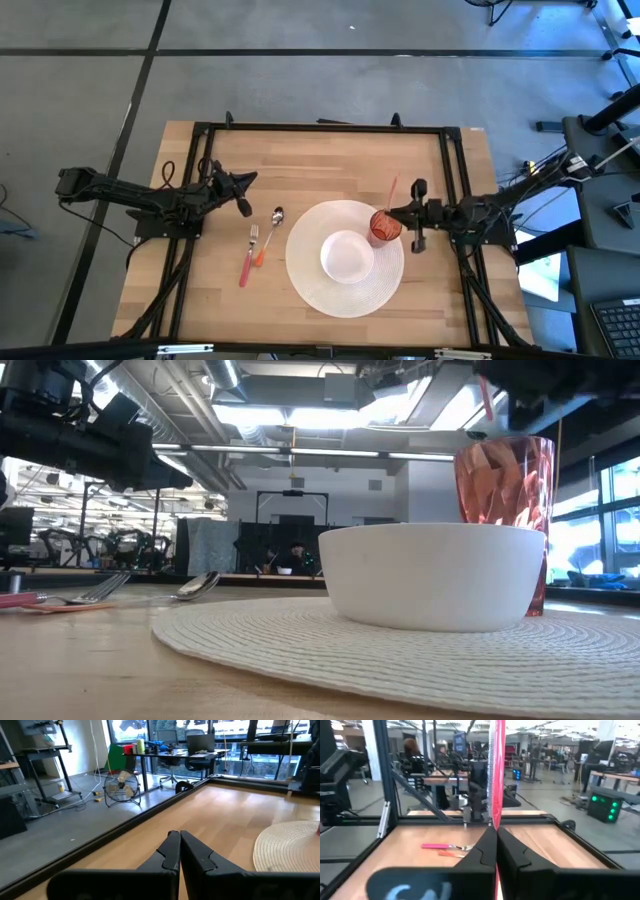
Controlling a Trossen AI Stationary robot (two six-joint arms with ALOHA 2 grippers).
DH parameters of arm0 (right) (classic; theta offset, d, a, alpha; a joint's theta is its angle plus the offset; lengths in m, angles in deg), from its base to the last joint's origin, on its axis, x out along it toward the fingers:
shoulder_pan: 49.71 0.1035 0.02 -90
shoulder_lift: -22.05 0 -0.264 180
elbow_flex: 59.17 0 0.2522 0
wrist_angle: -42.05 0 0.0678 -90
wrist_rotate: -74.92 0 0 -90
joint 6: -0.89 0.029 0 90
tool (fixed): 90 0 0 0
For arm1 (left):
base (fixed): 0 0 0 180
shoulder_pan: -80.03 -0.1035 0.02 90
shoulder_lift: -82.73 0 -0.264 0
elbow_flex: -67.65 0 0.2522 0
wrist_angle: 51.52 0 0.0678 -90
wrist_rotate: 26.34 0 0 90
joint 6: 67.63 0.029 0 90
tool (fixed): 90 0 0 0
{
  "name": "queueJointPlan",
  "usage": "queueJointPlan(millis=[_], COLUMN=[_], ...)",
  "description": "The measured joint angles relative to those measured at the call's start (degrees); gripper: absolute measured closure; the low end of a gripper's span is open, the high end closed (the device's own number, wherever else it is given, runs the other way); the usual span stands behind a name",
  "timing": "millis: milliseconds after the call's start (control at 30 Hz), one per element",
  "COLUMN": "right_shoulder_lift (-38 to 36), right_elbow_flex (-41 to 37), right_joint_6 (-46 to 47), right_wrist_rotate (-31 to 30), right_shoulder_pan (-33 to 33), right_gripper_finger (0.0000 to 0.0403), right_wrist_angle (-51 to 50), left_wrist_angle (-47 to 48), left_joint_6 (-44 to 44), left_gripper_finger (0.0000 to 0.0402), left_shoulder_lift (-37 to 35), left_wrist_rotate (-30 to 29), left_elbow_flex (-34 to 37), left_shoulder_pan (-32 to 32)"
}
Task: Pick & Place Utensil
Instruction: Put the red straw into the brown cup
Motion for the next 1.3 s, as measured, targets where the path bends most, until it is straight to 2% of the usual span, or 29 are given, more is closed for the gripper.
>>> queueJointPlan(millis=[267, 600, 800, 1167, 1300], right_shoulder_lift=[0.15, 4.06, 5.80, 5.79, 5.81], right_elbow_flex=[-5.40, -5.57, -5.57, -5.56, -5.53], right_joint_6=[1.02, 4.77, 6.54, 7.41, 7.56], right_wrist_rotate=[-0.42, -0.25, -0.39, -0.42, -0.42], right_shoulder_pan=[0.28, 0.28, 0.28, 0.26, 0.26], right_gripper_finger=[0.0403, 0.0399, 0.0366, 0.0276, 0.0263], right_wrist_angle=[5.98, 1.59, 1.45, 2.56, 1.81], left_wrist_angle=[0.03, 0.05, 0.06, 0.08, 0.08], left_joint_6=[0.03, 0.05, 0.05, 0.05, 0.05], left_gripper_finger=[0.0396, 0.0396, 0.0396, 0.0396, 0.0396], left_shoulder_lift=[0.02, 0.01, 0.01, 0.02, 0.00], left_wrist_rotate=[0.00, -0.45, -0.46, -0.46, -0.46], left_elbow_flex=[0.00, 0.00, 0.00, 0.00, 0.00], left_shoulder_pan=[0.01, 0.00, 0.00, 0.02, 0.01])
